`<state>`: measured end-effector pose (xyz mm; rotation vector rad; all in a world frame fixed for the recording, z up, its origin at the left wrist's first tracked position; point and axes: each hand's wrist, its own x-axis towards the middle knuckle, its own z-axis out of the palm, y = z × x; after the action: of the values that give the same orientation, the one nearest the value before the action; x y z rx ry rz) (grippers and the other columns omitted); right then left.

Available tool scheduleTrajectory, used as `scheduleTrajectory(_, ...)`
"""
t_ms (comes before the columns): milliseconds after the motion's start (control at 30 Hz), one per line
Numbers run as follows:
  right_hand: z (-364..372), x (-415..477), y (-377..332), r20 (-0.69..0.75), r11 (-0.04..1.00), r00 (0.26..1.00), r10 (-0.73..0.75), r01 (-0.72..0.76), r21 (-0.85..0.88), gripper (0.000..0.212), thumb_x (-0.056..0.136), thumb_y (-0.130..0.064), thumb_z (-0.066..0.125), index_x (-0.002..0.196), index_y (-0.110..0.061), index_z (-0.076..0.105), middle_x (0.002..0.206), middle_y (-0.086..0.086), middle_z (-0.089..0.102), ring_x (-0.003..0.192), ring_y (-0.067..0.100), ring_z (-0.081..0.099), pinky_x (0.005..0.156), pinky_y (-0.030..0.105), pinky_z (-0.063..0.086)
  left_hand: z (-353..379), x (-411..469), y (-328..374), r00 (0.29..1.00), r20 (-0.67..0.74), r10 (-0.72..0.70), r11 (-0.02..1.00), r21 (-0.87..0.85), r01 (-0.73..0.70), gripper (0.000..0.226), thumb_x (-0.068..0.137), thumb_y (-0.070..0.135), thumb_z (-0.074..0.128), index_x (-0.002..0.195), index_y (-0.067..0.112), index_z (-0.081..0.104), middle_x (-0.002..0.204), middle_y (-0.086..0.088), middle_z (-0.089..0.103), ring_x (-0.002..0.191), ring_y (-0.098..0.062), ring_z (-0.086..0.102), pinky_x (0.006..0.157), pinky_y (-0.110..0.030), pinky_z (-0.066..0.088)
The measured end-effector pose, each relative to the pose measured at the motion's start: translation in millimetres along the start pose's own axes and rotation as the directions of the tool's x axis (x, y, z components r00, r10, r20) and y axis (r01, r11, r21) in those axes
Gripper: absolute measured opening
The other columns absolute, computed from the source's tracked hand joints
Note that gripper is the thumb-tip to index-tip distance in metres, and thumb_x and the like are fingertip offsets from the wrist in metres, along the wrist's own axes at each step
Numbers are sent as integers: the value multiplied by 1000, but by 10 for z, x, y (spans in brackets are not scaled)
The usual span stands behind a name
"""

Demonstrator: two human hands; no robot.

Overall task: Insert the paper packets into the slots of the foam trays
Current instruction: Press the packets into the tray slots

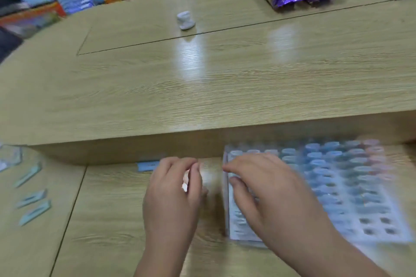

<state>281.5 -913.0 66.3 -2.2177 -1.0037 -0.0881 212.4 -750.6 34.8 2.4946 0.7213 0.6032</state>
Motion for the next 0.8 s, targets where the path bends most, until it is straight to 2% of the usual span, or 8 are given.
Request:
scheduleTrajectory(67,350,111,-274,116,997,993,-6,15,-77,13,92,-26,57,99,-24,68,90,-8,65,84,18,61,70,31,52,-135,33,-455,994,-7,-109,988,106,110,14,88,25,66,100,25,73,97,6,61,79,-21,62,63,-30,45)
scheduleTrajectory(133,670,235,-469,273,977,955,117,-61,-206,13,94,-25,60,107,-25,62,99,-5,62,91,19,59,68,31,51,-201,88,-837,987,9,-163,965,210,157,23,85,16,70,108,17,73,105,-6,64,88,-33,63,70,-37,48)
scheduleTrajectory(233,1063,335,-528,379,905,875,301,-137,-403,30,107,-25,33,131,-15,48,121,6,53,110,25,53,77,31,41,-194,189,-1186,988,115,-104,940,335,60,29,86,11,64,114,9,70,117,-20,63,100,-42,59,84,-47,48)
scheduleTrajectory(367,1258,403,-518,358,800,837,414,-146,-582,45,94,-4,18,128,-13,47,122,9,52,110,27,54,82,33,45,-122,266,-1321,977,215,-10,936,346,-66,44,86,26,40,115,13,70,114,-13,64,97,-39,58,83,-47,45)
scheduleTrajectory(500,1274,432,-497,377,795,808,452,-173,-582,58,82,-15,4,122,-14,47,121,7,52,111,26,53,84,34,46,-102,298,-1420,967,250,-44,940,339,-45,22,85,10,66,106,13,68,109,-15,61,91,-39,55,78,-46,45)
scheduleTrajectory(633,1207,378,-489,354,892,842,406,-283,-352,8,99,-23,48,105,-27,46,110,-5,57,101,18,57,69,29,35,-190,256,-1494,950,304,-66,941,337,-43,24,80,-1,71,98,13,66,97,-11,63,83,-38,55,74,-47,46)
scheduleTrajectory(700,1102,324,-461,310,925,872,379,-369,-91,12,95,-31,56,102,-34,46,101,-15,59,92,10,59,66,28,37,-230,241,-1499,947,307,-92,959,282,2,25,81,-1,69,99,16,64,95,-8,63,86,-36,56,73,-46,47)
scheduleTrajectory(800,838,267,-424,274,842,880,388,-459,283,50,89,-30,63,119,-60,37,104,-31,56,81,-2,64,73,28,52,-297,256,-1406,932,313,-185,977,163,139,25,85,5,66,103,22,62,97,2,60,93,-25,59,75,-39,47)
